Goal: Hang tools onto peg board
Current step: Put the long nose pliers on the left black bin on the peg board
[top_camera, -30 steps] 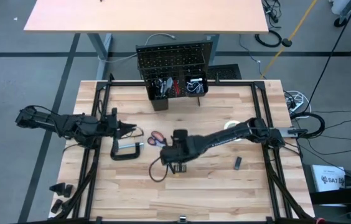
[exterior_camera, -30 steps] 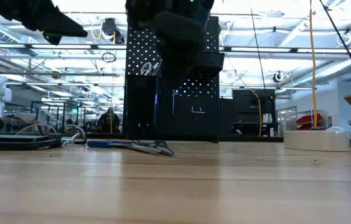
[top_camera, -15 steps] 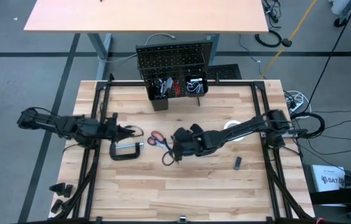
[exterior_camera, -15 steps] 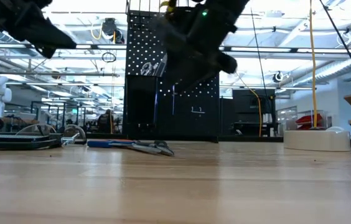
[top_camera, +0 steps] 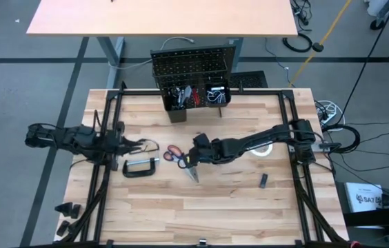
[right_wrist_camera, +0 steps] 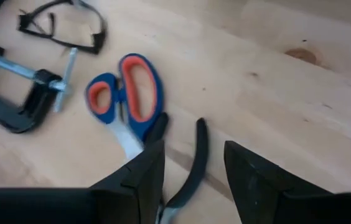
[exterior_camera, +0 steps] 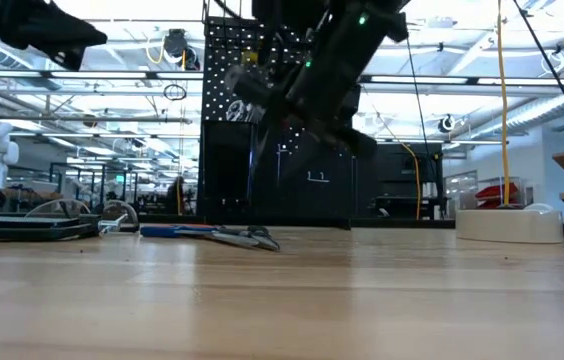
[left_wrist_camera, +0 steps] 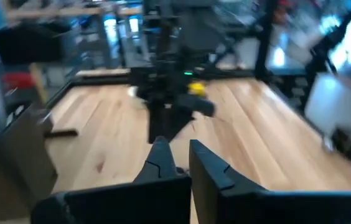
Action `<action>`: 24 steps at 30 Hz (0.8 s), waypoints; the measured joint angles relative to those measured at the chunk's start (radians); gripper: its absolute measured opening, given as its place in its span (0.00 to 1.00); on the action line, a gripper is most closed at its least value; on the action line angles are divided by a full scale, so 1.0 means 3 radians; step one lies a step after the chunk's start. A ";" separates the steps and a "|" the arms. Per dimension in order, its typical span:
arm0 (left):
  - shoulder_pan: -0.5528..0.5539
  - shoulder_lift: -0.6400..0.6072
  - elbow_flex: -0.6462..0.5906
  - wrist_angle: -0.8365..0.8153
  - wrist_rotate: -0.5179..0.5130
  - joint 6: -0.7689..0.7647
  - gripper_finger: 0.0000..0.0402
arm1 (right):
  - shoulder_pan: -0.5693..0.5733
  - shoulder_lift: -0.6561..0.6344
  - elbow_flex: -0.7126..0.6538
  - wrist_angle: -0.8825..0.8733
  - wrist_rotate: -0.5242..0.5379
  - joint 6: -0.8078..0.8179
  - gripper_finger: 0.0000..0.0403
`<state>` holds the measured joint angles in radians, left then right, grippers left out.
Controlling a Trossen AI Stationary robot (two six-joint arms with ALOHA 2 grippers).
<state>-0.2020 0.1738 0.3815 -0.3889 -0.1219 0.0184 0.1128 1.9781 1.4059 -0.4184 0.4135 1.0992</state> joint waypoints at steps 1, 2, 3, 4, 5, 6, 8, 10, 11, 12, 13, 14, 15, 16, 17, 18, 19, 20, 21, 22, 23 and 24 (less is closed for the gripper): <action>-0.0001 0.0000 -0.0026 0.0000 0.0074 0.0185 0.00 | -0.0009 0.0016 0.0000 -0.0004 0.0000 0.0000 0.39; -0.0001 0.0001 -0.0071 0.0054 0.0176 0.0361 0.00 | -0.0010 0.0031 0.0000 -0.0005 0.0009 -0.0001 0.39; -0.0002 0.0003 -0.0121 0.0182 0.0326 0.0445 0.00 | -0.0008 0.0040 0.0000 0.0001 0.0017 -0.0001 0.39; -0.0004 0.0009 -0.0155 0.0354 0.0550 0.0511 0.00 | -0.0004 0.0042 0.0000 -0.0001 0.0019 -0.0003 0.39; -0.0004 0.0015 -0.0180 0.0472 0.0721 0.0584 0.00 | -0.0004 0.0042 0.0000 -0.0007 0.0021 -0.0003 0.39; -0.0008 0.0021 -0.0205 0.0526 0.0818 0.0636 0.00 | 0.0000 0.0042 0.0000 -0.0001 0.0020 -0.0003 0.39; -0.0009 0.0063 -0.0263 0.0541 0.0877 0.0654 0.00 | 0.0014 0.0042 0.0001 0.0001 0.0022 -0.0001 0.39; -0.0035 0.0098 -0.0332 0.0640 0.0950 0.0626 0.00 | 0.0026 0.0042 0.0001 0.0008 0.0040 0.0053 0.39; -0.0060 0.0123 -0.0366 0.0720 0.1038 0.0603 0.00 | 0.0030 0.0042 0.0001 0.0004 0.0060 0.0080 0.39; -0.0082 0.0158 -0.0403 0.0795 0.1155 0.0605 0.00 | 0.0032 0.0042 0.0001 -0.0008 0.0078 0.0118 0.39; -0.0105 0.0190 -0.0437 0.0833 0.1293 0.0606 0.00 | 0.0033 0.0042 0.0001 -0.0032 0.0090 0.0157 0.39; -0.0128 0.0225 -0.0457 0.0856 0.1443 0.0602 0.00 | 0.0032 0.0042 0.0001 -0.0062 0.0094 0.0187 0.39; -0.0164 0.0267 -0.0462 0.0931 0.1614 0.0591 0.00 | 0.0032 0.0042 0.0001 -0.0087 0.0101 0.0212 0.39; -0.0202 0.0308 -0.0464 0.1031 0.1818 0.0566 0.00 | 0.0032 0.0042 0.0001 -0.0111 0.0107 0.0221 0.39; -0.0249 0.0341 -0.0481 0.1156 0.2032 0.0521 0.00 | 0.0032 0.0042 0.0001 -0.0125 0.0116 0.0225 0.39; -0.0305 0.0381 -0.0513 0.1325 0.2246 0.0433 0.00 | 0.0032 0.0042 0.0001 -0.0122 0.0128 0.0226 0.39; -0.0362 0.0427 -0.0559 0.1535 0.2461 0.0311 0.00 | 0.0032 0.0046 0.0001 -0.0111 0.0144 0.0226 0.39; -0.0421 0.0478 -0.0603 0.1763 0.2691 0.0217 0.00 | 0.0033 0.0059 0.0004 -0.0102 0.0179 0.0227 0.39; -0.0489 0.0525 -0.0637 0.2009 0.2917 0.0150 0.00 | 0.0039 0.0069 0.0004 -0.0094 0.0202 0.0226 0.39; -0.0559 0.0562 -0.0670 0.2248 0.3134 0.0109 0.00 | 0.0042 0.0077 0.0004 -0.0103 0.0203 0.0226 0.39; -0.0630 0.0590 -0.0695 0.2429 0.3282 0.0049 0.00 | 0.0042 0.0097 0.0004 -0.0098 0.0208 0.0224 0.39; -0.0698 0.0616 -0.0705 0.2567 0.3360 -0.0006 0.00 | 0.0042 0.0114 0.0006 -0.0069 0.0217 0.0224 0.39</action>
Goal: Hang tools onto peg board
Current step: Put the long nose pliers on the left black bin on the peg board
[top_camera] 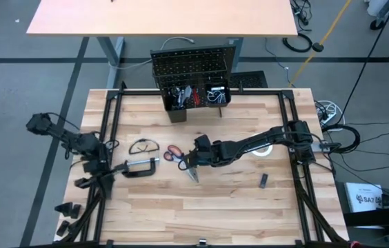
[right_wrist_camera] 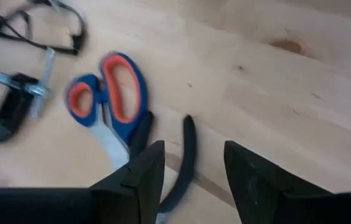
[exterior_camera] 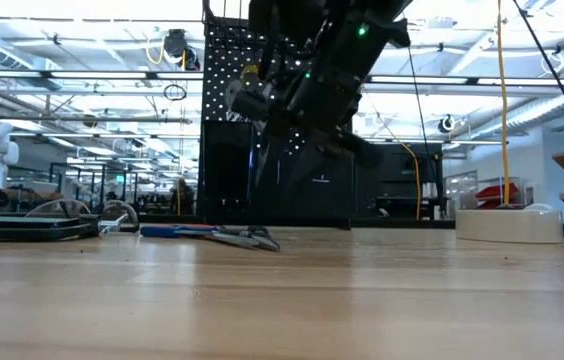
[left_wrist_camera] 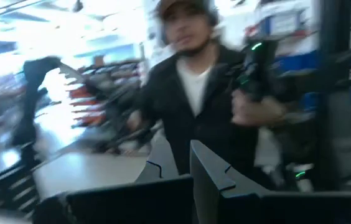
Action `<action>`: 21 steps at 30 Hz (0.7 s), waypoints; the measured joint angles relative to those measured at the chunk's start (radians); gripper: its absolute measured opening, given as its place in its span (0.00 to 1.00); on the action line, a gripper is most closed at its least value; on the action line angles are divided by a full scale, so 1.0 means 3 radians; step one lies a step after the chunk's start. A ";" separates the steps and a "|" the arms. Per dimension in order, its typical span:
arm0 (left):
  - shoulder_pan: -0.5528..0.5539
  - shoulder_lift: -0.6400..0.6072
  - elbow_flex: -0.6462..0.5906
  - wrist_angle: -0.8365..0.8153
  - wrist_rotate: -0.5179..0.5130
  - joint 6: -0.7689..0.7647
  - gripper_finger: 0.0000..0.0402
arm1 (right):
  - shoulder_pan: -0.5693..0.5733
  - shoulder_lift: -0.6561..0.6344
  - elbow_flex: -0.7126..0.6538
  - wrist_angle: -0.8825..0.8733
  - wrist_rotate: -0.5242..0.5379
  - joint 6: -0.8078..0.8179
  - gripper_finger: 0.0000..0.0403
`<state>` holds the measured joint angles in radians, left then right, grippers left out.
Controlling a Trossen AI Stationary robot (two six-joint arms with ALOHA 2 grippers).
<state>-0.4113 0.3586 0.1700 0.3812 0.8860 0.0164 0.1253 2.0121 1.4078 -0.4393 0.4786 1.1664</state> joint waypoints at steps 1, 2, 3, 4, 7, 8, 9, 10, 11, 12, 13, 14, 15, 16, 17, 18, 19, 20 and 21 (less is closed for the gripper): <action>-0.0060 0.0019 -0.0006 0.0091 0.0011 -0.0049 0.00 | 0.0001 0.0013 0.0001 -0.0007 -0.0006 -0.0001 0.39; -0.0114 0.0031 -0.0008 0.0152 0.0007 -0.0101 0.00 | 0.0001 0.0043 -0.0001 -0.0019 -0.0004 -0.0002 0.39; -0.0160 0.0043 -0.0008 0.0199 -0.0011 -0.0122 0.00 | 0.0001 0.0075 0.0000 0.0013 0.0000 -0.0002 0.39; -0.0201 0.0046 -0.0008 0.0206 -0.0050 -0.0126 0.00 | 0.0001 0.0104 0.0000 0.0025 -0.0013 -0.0003 0.39; -0.0280 0.0050 -0.0008 0.0154 -0.0254 -0.0125 0.00 | -0.0003 0.0173 -0.0003 0.0034 -0.0031 -0.0001 0.39; -0.0292 0.0050 -0.0008 0.0155 -0.0293 -0.0124 0.00 | -0.0003 0.0178 -0.0003 0.0022 -0.0031 -0.0003 0.39; -0.0306 0.0049 -0.0008 0.0154 -0.0312 -0.0124 0.00 | -0.0003 0.0191 -0.0003 0.0043 -0.0027 -0.0004 0.39; -0.0319 0.0049 -0.0008 0.0156 -0.0319 -0.0125 0.00 | -0.0004 0.0196 -0.0001 0.0060 -0.0027 -0.0006 0.39; -0.0332 0.0049 -0.0008 0.0154 -0.0327 -0.0125 0.00 | -0.0004 0.0201 -0.0002 0.0045 -0.0029 -0.0011 0.39; -0.0342 0.0049 -0.0008 0.0156 -0.0341 -0.0123 0.00 | -0.0005 0.0202 -0.0004 0.0039 -0.0029 -0.0024 0.39; -0.0351 0.0049 -0.0008 0.0157 -0.0346 -0.0123 0.00 | -0.0005 0.0202 -0.0004 0.0048 -0.0027 -0.0028 0.39; -0.0358 0.0049 -0.0008 0.0156 -0.0348 -0.0123 0.00 | -0.0005 0.0202 -0.0003 0.0061 -0.0025 -0.0037 0.39; -0.0362 0.0049 -0.0008 0.0157 -0.0350 -0.0124 0.00 | -0.0005 0.0201 -0.0003 0.0061 -0.0026 -0.0048 0.39; -0.0363 0.0049 -0.0008 0.0154 -0.0354 -0.0125 0.00 | -0.0005 0.0202 -0.0003 0.0059 -0.0025 -0.0062 0.39; -0.0361 0.0049 -0.0008 0.0145 -0.0362 -0.0125 0.00 | -0.0005 0.0202 -0.0003 0.0068 -0.0026 -0.0076 0.39; -0.0362 0.0049 -0.0008 0.0144 -0.0363 -0.0125 0.00 | -0.0005 0.0201 -0.0003 0.0074 -0.0025 -0.0078 0.39; -0.0362 0.0049 -0.0008 0.0144 -0.0364 -0.0126 0.00 | -0.0005 0.0201 -0.0003 0.0072 -0.0024 -0.0080 0.39; -0.0361 0.0049 -0.0008 0.0144 -0.0364 -0.0128 0.00 | -0.0005 0.0201 -0.0003 0.0072 -0.0024 -0.0079 0.39; -0.0361 0.0049 -0.0008 0.0143 -0.0364 -0.0127 0.00 | -0.0005 0.0201 -0.0003 0.0071 -0.0024 -0.0079 0.39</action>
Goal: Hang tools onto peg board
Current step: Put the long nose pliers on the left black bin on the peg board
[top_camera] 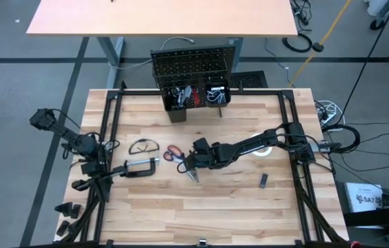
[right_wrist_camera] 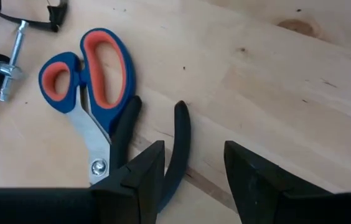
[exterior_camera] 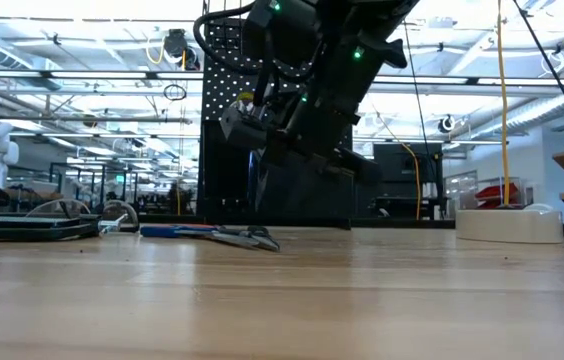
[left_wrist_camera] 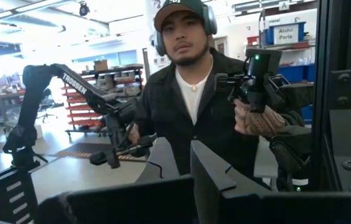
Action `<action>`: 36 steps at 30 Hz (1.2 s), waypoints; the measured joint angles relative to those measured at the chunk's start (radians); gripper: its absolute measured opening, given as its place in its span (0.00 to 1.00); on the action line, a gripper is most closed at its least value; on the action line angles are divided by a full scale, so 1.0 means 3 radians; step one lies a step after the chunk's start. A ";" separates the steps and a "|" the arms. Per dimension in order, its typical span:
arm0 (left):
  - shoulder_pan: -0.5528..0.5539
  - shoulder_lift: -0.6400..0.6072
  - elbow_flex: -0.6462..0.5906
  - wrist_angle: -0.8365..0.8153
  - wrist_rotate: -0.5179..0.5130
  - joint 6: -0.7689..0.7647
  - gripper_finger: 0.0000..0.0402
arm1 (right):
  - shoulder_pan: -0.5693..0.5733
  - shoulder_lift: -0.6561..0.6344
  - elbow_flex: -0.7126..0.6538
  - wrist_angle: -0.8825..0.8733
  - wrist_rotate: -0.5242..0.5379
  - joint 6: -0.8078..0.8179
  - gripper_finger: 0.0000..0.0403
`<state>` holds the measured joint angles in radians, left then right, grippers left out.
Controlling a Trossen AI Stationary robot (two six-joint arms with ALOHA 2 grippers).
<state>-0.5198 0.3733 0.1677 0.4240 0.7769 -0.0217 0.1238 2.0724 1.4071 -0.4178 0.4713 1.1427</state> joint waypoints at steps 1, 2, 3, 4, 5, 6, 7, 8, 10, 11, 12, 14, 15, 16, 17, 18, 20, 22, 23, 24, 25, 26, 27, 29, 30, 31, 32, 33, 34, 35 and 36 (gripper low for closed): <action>0.0000 0.0000 0.0000 -0.0009 -0.0002 0.0000 0.00 | 0.0000 0.0000 0.0000 0.0001 0.0000 0.0000 0.39; 0.0000 0.0000 0.0001 -0.0030 -0.0008 0.0000 0.00 | 0.0000 0.0000 0.0000 0.0009 0.0006 0.0001 0.39; 0.0000 0.0000 0.0001 -0.0047 -0.0019 -0.0001 0.00 | 0.0000 0.0000 0.0000 0.0012 0.0008 0.0000 0.39; 0.0000 0.0000 0.0001 -0.0061 -0.0034 -0.0001 0.00 | 0.0000 0.0000 0.0000 0.0010 0.0008 0.0001 0.39; 0.0001 0.0000 0.0001 -0.0071 -0.0038 -0.0001 0.00 | -0.0003 0.0000 0.0000 0.0011 0.0008 0.0003 0.39; 0.0000 0.0000 0.0001 -0.0076 -0.0039 -0.0001 0.00 | -0.0006 0.0000 0.0000 0.0012 0.0006 0.0003 0.39; 0.0000 0.0000 0.0001 -0.0076 -0.0039 -0.0001 0.00 | -0.0010 0.0000 0.0000 0.0011 0.0006 0.0003 0.39; 0.0000 0.0000 0.0001 -0.0076 -0.0039 -0.0002 0.00 | -0.0014 0.0000 0.0000 0.0011 0.0006 0.0003 0.39; 0.0000 0.0000 0.0001 -0.0076 -0.0039 -0.0003 0.00 | -0.0023 0.0000 0.0000 0.0011 0.0009 0.0003 0.39; 0.0000 0.0000 0.0001 -0.0083 -0.0040 -0.0008 0.00 | -0.0032 0.0000 0.0000 0.0010 0.0009 0.0003 0.39; 0.0000 0.0000 0.0001 -0.0098 -0.0044 -0.0014 0.00 | -0.0038 0.0000 0.0000 0.0009 0.0009 0.0003 0.39; 0.0000 -0.0001 0.0001 -0.0217 -0.0125 -0.0014 0.00 | -0.0055 0.0000 0.0000 -0.0002 0.0010 0.0004 0.39; 0.0000 -0.0001 0.0001 -0.0301 -0.0206 -0.0014 0.00 | -0.0068 0.0000 0.0000 -0.0003 0.0008 0.0004 0.39; 0.0000 -0.0001 0.0001 -0.0383 -0.0312 -0.0012 0.00 | -0.0083 0.0000 0.0000 -0.0005 0.0009 0.0004 0.39; 0.0000 -0.0001 0.0001 -0.0457 -0.0432 -0.0011 0.00 | -0.0090 0.0006 0.0000 -0.0003 0.0010 0.0027 0.39; 0.0001 -0.0001 0.0001 -0.0533 -0.0534 -0.0011 0.00 | -0.0098 0.0012 0.0000 0.0012 0.0014 0.0072 0.39; 0.0001 0.0000 0.0001 -0.0646 -0.0686 -0.0010 0.00 | -0.0110 0.0046 0.0000 0.0059 -0.0009 0.0111 0.39; 0.0001 0.0000 0.0001 -0.0666 -0.0727 -0.0008 0.00 | -0.0109 0.0087 -0.0001 0.0171 -0.0094 0.0110 0.39; 0.0000 -0.0001 0.0001 -0.0669 -0.0729 -0.0004 0.00 | -0.0107 0.0105 -0.0004 0.0195 -0.0127 0.0105 0.39; 0.0000 -0.0001 0.0001 -0.0667 -0.0729 0.0003 0.00 | -0.0102 0.0125 -0.0002 0.0272 -0.0141 0.0105 0.39; 0.0000 -0.0001 0.0001 -0.0673 -0.0729 0.0003 0.00 | -0.0100 0.0136 0.0001 0.0312 -0.0186 0.0108 0.39; 0.0001 0.0000 0.0001 -0.0683 -0.0729 0.0003 0.00 | -0.0095 0.0144 0.0000 0.0295 -0.0202 0.0112 0.39; 0.0000 -0.0001 0.0001 -0.0684 -0.0729 0.0004 0.00 | -0.0087 0.0169 0.0000 0.0308 -0.0195 0.0115 0.39; 0.0001 -0.0001 0.0001 -0.0691 -0.0729 0.0004 0.00 | -0.0068 0.0200 -0.0001 0.0310 -0.0187 0.0142 0.39; 0.0000 -0.0001 0.0001 -0.0694 -0.0729 0.0004 0.00 | -0.0059 0.0221 0.0001 0.0331 -0.0184 0.0149 0.39; 0.0001 0.0000 0.0001 -0.0698 -0.0729 0.0004 0.00 | -0.0044 0.0239 0.0007 0.0343 -0.0172 0.0151 0.39; 0.0001 -0.0001 0.0001 -0.0706 -0.0729 0.0004 0.00 | -0.0029 0.0261 0.0008 0.0341 -0.0139 0.0149 0.39; 0.0000 0.0000 0.0001 -0.0710 -0.0727 0.0006 0.00 | -0.0014 0.0287 0.0012 0.0341 -0.0119 0.0147 0.38; 0.0000 0.0001 0.0001 -0.0717 -0.0729 0.0006 0.00 | -0.0002 0.0317 0.0014 0.0340 -0.0116 0.0145 0.37; 0.0001 0.0001 0.0001 -0.0734 -0.0729 0.0008 0.00 | 0.0009 0.0344 0.0018 0.0322 -0.0115 0.0126 0.35; 0.0000 0.0001 0.0001 -0.0738 -0.0727 0.0015 0.00 | 0.0022 0.0377 0.0019 0.0294 -0.0119 0.0088 0.32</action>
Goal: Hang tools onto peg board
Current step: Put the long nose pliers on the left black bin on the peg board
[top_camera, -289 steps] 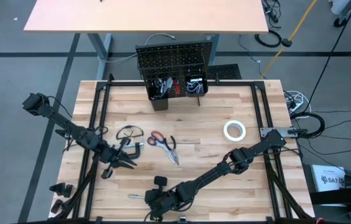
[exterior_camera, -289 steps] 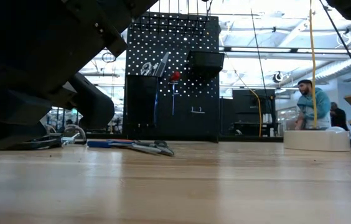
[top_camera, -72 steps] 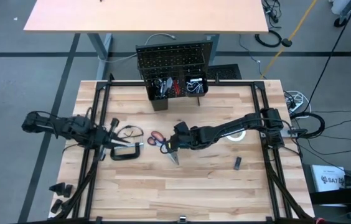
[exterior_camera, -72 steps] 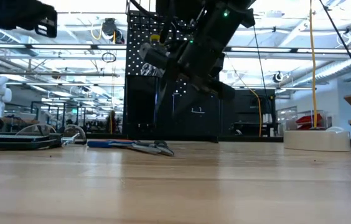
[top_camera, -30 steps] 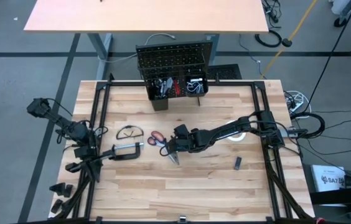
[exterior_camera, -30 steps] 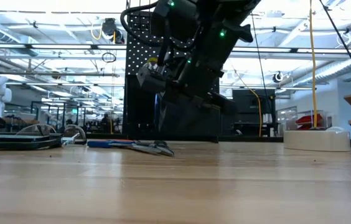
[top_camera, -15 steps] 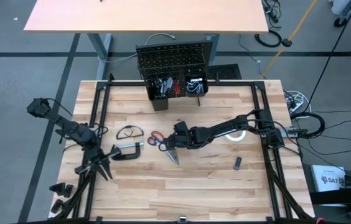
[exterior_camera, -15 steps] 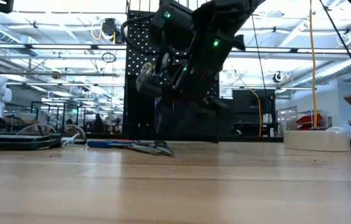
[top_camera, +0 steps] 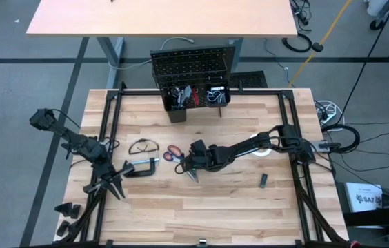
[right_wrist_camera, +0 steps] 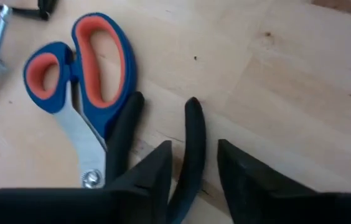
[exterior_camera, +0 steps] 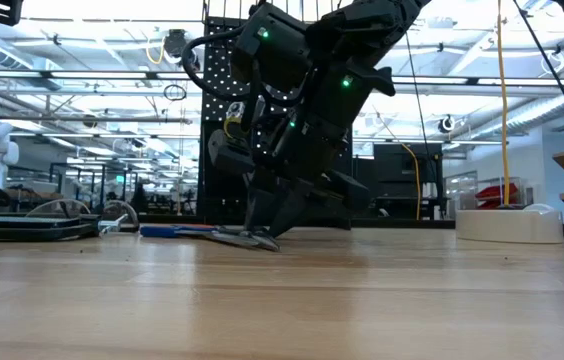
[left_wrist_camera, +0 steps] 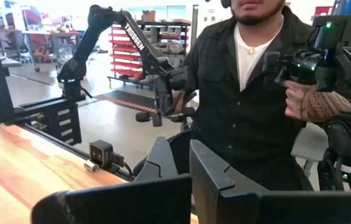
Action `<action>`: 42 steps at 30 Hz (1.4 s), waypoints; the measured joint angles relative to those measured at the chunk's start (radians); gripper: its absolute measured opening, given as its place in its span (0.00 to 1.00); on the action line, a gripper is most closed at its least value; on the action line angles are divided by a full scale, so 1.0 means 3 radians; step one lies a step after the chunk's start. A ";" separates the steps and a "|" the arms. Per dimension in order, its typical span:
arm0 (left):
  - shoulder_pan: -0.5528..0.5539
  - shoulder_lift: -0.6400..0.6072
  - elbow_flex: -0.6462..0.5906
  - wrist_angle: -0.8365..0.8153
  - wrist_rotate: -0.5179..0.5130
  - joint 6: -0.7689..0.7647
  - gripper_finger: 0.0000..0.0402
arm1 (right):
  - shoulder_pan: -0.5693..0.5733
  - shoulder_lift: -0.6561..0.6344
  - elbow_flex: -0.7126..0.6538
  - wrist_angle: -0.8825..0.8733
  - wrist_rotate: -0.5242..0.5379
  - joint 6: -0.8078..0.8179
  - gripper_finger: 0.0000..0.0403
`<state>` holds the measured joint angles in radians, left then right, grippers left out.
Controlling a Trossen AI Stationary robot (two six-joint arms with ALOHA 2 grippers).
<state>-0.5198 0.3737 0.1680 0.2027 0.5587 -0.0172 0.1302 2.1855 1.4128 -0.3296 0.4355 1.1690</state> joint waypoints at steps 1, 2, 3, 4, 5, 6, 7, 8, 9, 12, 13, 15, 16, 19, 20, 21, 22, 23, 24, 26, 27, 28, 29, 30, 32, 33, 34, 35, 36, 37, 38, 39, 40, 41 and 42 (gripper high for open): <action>0.0000 0.0000 0.0000 -0.0005 -0.0001 0.0003 0.00 | 0.0010 0.0023 0.0000 -0.0037 0.0006 -0.0030 0.29; 0.0001 0.0000 0.0000 -0.0016 0.0000 0.0003 0.00 | 0.0022 0.0035 0.0001 -0.0095 0.0027 -0.0050 0.24; 0.0001 0.0000 0.0000 -0.0018 0.0000 0.0008 0.00 | 0.0030 0.0038 0.0003 -0.0151 0.0057 -0.0082 0.19; 0.0000 0.0000 0.0000 -0.0015 -0.0001 0.0014 0.00 | 0.0043 0.0041 0.0004 -0.0197 0.0086 -0.0095 0.13; 0.0001 0.0000 0.0000 -0.0016 -0.0001 0.0016 0.00 | 0.0058 0.0043 0.0009 -0.0229 0.0114 -0.0139 0.08; 0.0000 0.0000 0.0000 -0.0016 0.0000 0.0015 0.00 | 0.0079 0.0044 0.0008 -0.0248 0.0191 -0.0205 0.05; 0.0001 0.0000 0.0000 -0.0012 -0.0001 0.0014 0.00 | 0.0090 0.0038 0.0008 -0.0248 0.0245 -0.0294 0.05; 0.0001 0.0000 0.0000 -0.0011 -0.0001 0.0014 0.00 | 0.0095 0.0037 0.0006 -0.0234 0.0274 -0.0362 0.05; 0.0000 0.0000 0.0000 -0.0011 -0.0001 0.0015 0.00 | 0.0096 0.0038 0.0012 -0.0223 0.0303 -0.0417 0.05; 0.0001 0.0000 0.0000 -0.0011 -0.0033 -0.0003 0.00 | 0.0121 0.0014 0.0105 -0.0240 0.0463 -0.0626 0.05; 0.0000 0.0000 0.0000 -0.0008 -0.0050 -0.0003 0.00 | 0.0134 0.0003 0.0139 -0.0246 0.0537 -0.0724 0.05; 0.0000 -0.0001 0.0000 -0.0006 -0.0112 -0.0003 0.00 | 0.0175 -0.0035 0.0210 -0.0283 0.0810 -0.0965 0.05; 0.0000 -0.0001 0.0000 0.0007 -0.0202 -0.0011 0.00 | 0.0198 -0.0075 0.0258 -0.0254 0.0953 -0.1049 0.04; 0.0001 -0.0003 0.0000 0.0039 -0.0631 -0.0076 0.00 | 0.0255 -0.0225 0.0376 -0.0131 0.1365 -0.1266 0.04; 0.0002 -0.0004 0.0000 0.0041 -0.0786 -0.0089 0.00 | 0.0267 -0.0263 0.0387 -0.0098 0.1488 -0.1326 0.04; 0.0001 -0.0004 0.0000 0.0042 -0.0932 -0.0092 0.00 | 0.0276 -0.0302 0.0385 -0.0074 0.1556 -0.1367 0.04; 0.0002 -0.0004 0.0000 0.0042 -0.1051 -0.0093 0.00 | 0.0277 -0.0328 0.0380 -0.0054 0.1614 -0.1416 0.04; 0.0001 -0.0004 0.0000 0.0043 -0.1122 -0.0091 0.00 | 0.0277 -0.0362 0.0378 -0.0020 0.1685 -0.1467 0.04; 0.0001 -0.0004 0.0000 0.0047 -0.1166 -0.0085 0.00 | 0.0277 -0.0408 0.0376 0.0021 0.1757 -0.1517 0.04; 0.0001 -0.0004 0.0000 0.0049 -0.1208 -0.0074 0.00 | 0.0276 -0.0489 0.0382 0.0169 0.1920 -0.1591 0.04; 0.0001 -0.0004 0.0000 0.0049 -0.1228 -0.0073 0.00 | 0.0263 -0.0516 0.0384 0.0241 0.1956 -0.1649 0.04; 0.0001 -0.0004 0.0000 0.0055 -0.1250 -0.0073 0.00 | 0.0242 -0.0521 0.0385 0.0340 0.1978 -0.1724 0.04; 0.0001 -0.0004 0.0000 0.0068 -0.1272 -0.0074 0.00 | 0.0215 -0.0517 0.0385 0.0453 0.1985 -0.1808 0.04; 0.0001 -0.0004 0.0000 0.0082 -0.1308 -0.0073 0.00 | 0.0188 -0.0508 0.0383 0.0542 0.1988 -0.1887 0.04; 0.0001 -0.0007 0.0000 0.0120 -0.1453 -0.0088 0.00 | 0.0124 -0.0504 0.0354 0.0811 0.1938 -0.2070 0.04; 0.0001 -0.0012 0.0000 0.0132 -0.1544 -0.0092 0.00 | 0.0086 -0.0508 0.0321 0.1013 0.1845 -0.2192 0.04; 0.0001 -0.0015 0.0000 0.0155 -0.1628 -0.0095 0.00 | 0.0052 -0.0511 0.0271 0.1239 0.1734 -0.2321 0.04; 0.0001 -0.0016 0.0000 0.0181 -0.1706 -0.0098 0.00 | 0.0020 -0.0511 0.0210 0.1465 0.1620 -0.2490 0.04; 0.0001 -0.0021 0.0000 0.0183 -0.1772 -0.0097 0.00 | -0.0012 -0.0508 0.0153 0.1713 0.1485 -0.2683 0.04; 0.0001 -0.0027 0.0000 0.0179 -0.1840 -0.0096 0.00 | -0.0048 -0.0507 0.0097 0.1986 0.1313 -0.2852 0.04; 0.0001 -0.0028 0.0000 0.0177 -0.1933 -0.0097 0.00 | -0.0087 -0.0507 0.0041 0.2283 0.1138 -0.2995 0.04; 0.0001 -0.0029 0.0000 0.0176 -0.2007 -0.0097 0.00 | -0.0124 -0.0507 -0.0018 0.2585 0.0992 -0.3114 0.04; 0.0001 -0.0031 0.0000 0.0176 -0.2063 -0.0098 0.00 | -0.0153 -0.0510 -0.0076 0.2856 0.0890 -0.3232 0.04; 0.0001 -0.0032 0.0000 0.0176 -0.2109 -0.0099 0.00 | -0.0181 -0.0511 -0.0132 0.3085 0.0827 -0.3383 0.04; 0.0001 -0.0031 0.0000 0.0176 -0.2141 -0.0096 0.00 | -0.0205 -0.0511 -0.0178 0.3295 0.0774 -0.3568 0.04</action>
<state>-0.5194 0.3643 0.1680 0.2554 -0.0838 -0.0462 0.0687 2.0323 1.3595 0.6590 0.6677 0.0986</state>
